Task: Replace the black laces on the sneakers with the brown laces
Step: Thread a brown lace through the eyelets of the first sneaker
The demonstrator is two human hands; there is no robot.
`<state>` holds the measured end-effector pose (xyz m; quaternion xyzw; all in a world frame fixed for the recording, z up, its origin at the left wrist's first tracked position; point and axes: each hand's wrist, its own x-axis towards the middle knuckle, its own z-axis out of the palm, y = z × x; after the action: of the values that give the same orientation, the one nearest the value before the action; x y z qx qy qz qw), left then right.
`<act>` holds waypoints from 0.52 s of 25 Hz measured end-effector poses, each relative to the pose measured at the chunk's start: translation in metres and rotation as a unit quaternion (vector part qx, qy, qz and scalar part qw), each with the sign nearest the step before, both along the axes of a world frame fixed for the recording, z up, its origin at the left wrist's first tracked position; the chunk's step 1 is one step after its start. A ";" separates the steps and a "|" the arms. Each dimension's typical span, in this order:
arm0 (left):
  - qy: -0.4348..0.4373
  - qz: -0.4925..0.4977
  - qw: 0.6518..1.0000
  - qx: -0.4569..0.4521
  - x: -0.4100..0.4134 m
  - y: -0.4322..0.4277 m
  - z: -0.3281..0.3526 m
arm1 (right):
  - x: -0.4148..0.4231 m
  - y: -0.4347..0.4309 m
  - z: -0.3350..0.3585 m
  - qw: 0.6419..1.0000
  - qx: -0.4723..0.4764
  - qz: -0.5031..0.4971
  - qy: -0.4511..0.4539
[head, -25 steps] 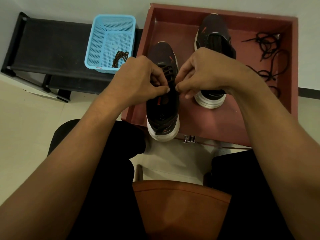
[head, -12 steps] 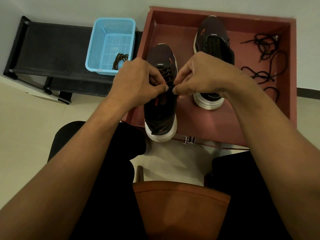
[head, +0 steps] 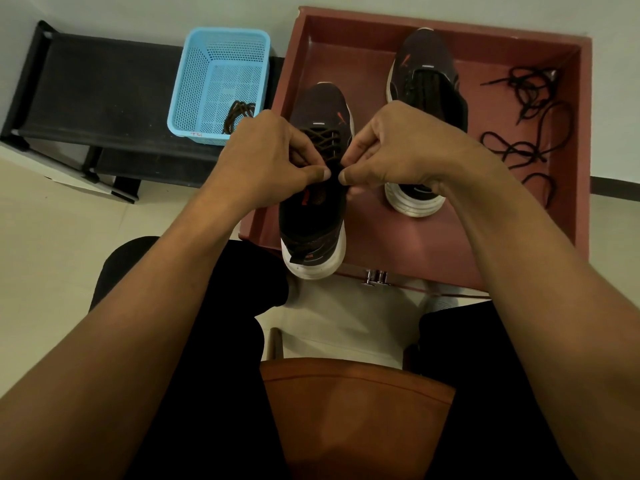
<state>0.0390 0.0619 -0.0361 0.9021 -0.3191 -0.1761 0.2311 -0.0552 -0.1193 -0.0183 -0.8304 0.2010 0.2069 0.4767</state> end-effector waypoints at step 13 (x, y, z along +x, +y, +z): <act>-0.012 0.020 0.999 0.023 -0.006 -0.003 0.001 | 0.000 0.000 -0.003 1.000 -0.003 0.005 0.008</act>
<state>0.0333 0.0585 -0.0352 0.9155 -0.2992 -0.1679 0.2103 -0.0547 -0.1191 -0.0210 -0.8312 0.2008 0.2153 0.4716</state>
